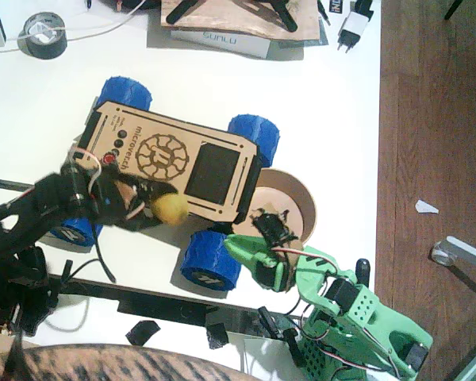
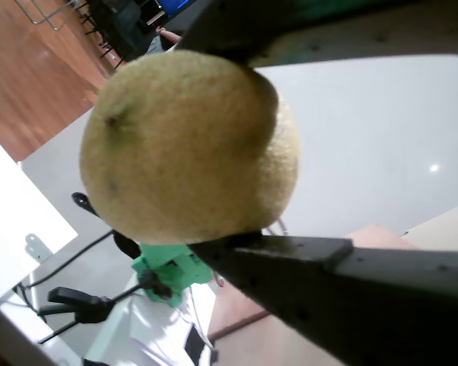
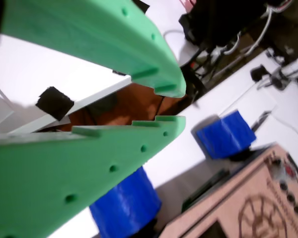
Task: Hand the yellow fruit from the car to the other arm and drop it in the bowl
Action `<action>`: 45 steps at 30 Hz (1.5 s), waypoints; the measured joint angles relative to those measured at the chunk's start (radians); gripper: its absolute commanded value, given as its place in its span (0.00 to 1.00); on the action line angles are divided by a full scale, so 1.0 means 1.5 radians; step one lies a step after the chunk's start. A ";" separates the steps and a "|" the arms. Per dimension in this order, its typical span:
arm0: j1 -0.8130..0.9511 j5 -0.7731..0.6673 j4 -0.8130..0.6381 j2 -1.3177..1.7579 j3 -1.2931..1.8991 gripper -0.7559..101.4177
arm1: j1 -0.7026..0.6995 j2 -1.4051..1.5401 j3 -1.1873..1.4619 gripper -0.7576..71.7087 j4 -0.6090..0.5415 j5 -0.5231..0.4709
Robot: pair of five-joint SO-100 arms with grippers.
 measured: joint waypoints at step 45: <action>0.108 -0.292 -0.365 0.276 0.522 0.01 | -0.037 -0.498 -0.092 0.54 -0.325 0.080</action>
